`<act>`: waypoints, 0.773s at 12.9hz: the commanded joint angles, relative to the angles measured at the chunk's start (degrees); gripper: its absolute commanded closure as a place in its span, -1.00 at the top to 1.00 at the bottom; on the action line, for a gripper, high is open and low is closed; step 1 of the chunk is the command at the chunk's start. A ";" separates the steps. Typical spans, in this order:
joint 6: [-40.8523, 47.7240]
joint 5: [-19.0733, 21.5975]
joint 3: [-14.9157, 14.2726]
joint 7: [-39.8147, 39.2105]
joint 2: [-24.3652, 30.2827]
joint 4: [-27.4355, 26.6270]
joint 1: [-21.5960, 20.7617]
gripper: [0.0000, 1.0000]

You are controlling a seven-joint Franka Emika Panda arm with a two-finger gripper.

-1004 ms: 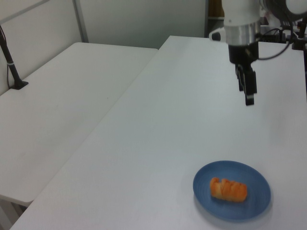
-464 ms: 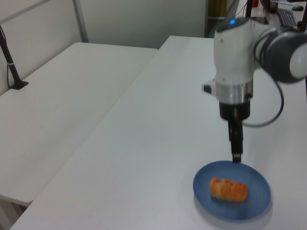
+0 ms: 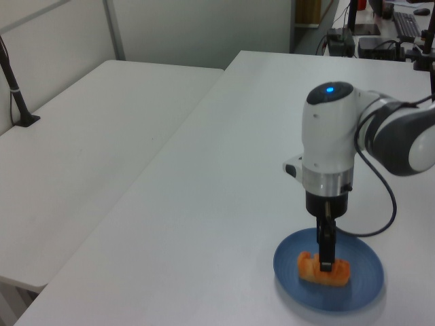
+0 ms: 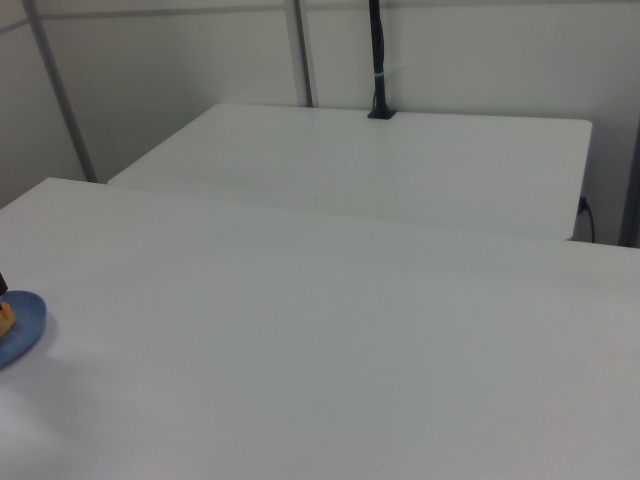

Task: Put the bread on the table
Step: 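Lower the open gripper around the bread roll and close it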

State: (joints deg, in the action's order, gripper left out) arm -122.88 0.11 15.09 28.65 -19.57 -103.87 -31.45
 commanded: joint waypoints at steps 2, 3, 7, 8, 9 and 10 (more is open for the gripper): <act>-2.54 -2.92 -0.32 2.73 -1.96 -0.89 -1.07 0.98; -2.54 -3.36 -0.32 2.73 -2.31 -0.89 -1.16 0.98; -3.51 -4.76 -0.32 2.82 -3.37 -1.07 -1.16 0.85; -3.51 -4.94 -0.32 2.82 -3.46 -1.07 -1.07 0.78; -3.42 -4.94 -0.32 2.82 -3.46 -1.07 -1.07 0.67; -3.33 -4.94 -0.32 2.82 -3.46 -1.33 -1.07 0.54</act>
State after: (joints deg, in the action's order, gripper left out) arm -124.74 -3.71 15.09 29.95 -23.39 -104.08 -31.91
